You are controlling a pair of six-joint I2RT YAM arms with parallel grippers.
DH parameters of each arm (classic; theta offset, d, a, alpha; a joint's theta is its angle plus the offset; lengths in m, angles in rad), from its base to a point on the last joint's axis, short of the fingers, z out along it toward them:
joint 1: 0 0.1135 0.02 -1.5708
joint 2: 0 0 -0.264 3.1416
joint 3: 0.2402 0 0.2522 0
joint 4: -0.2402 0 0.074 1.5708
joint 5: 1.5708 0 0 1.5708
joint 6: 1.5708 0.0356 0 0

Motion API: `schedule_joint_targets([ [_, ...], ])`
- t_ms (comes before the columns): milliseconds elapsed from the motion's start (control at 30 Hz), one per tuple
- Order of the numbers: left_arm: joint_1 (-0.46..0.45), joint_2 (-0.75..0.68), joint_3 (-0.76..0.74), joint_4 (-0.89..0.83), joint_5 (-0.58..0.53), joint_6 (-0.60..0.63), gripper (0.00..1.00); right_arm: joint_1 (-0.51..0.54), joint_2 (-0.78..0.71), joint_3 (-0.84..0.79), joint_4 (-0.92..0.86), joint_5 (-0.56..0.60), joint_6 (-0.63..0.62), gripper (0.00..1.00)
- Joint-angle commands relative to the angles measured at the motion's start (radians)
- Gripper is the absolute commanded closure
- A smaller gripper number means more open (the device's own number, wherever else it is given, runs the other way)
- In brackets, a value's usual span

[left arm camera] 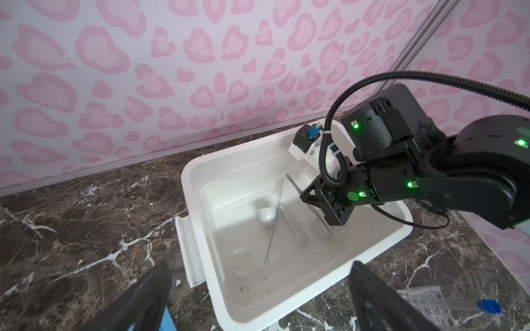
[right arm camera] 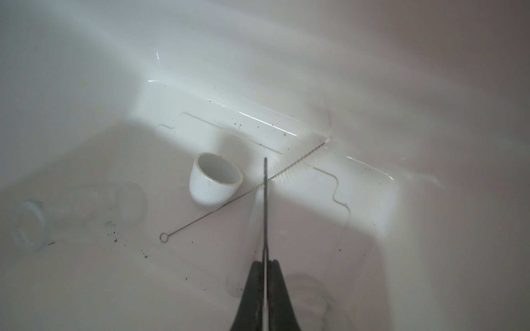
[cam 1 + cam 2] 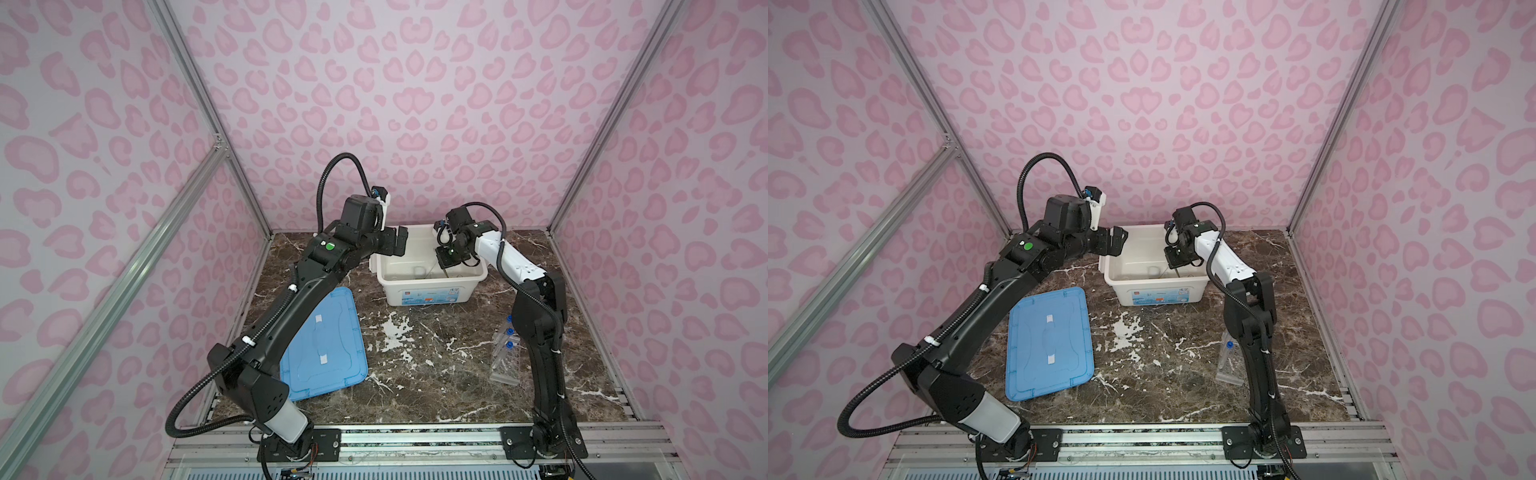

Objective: Organize the chemistry lab equipment
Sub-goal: 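Open the right gripper over the bin while the left gripper moves to the lid, then lower the left gripper onto the blue lid's edge nearest the wall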

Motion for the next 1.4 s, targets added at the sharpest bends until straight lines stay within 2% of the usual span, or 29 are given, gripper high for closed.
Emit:
schedule_joint_targets([
  [0,0.008,-0.065,-0.094,0.039,-0.067,-0.043,0.02,-0.002,0.046,0.033,-0.055,0.009,0.016,0.92],
  [133,0.03,-0.169,-0.243,0.043,-0.14,-0.095,0.02,-0.002,0.078,0.058,-0.069,0.01,0.027,0.89],
  [300,0.129,-0.313,-0.457,0.054,-0.151,-0.187,0.02,-0.002,0.099,0.066,-0.071,0.016,0.039,0.84],
  [467,0.288,-0.428,-0.632,0.006,-0.179,-0.255,0.02,-0.004,0.11,0.068,-0.072,0.019,0.045,0.76],
  [667,0.512,-0.515,-0.795,-0.002,-0.142,-0.311,0.02,-0.003,0.112,0.067,-0.064,0.015,0.053,0.62],
  [933,0.693,-0.468,-0.891,0.03,-0.099,-0.312,0.03,-0.003,0.068,0.058,-0.026,-0.007,0.075,0.46],
  [1133,0.8,-0.405,-0.923,0.039,-0.03,-0.28,0.0,-0.006,-0.033,0.0,0.054,-0.048,0.108,0.43],
  [1233,0.816,-0.378,-0.925,0.041,-0.029,-0.28,0.07,-0.013,-0.105,-0.068,0.129,-0.058,0.138,0.42],
  [1367,0.827,-0.328,-0.938,0.048,-0.011,-0.277,0.24,-0.021,-0.207,-0.172,0.23,-0.067,0.169,0.41],
])
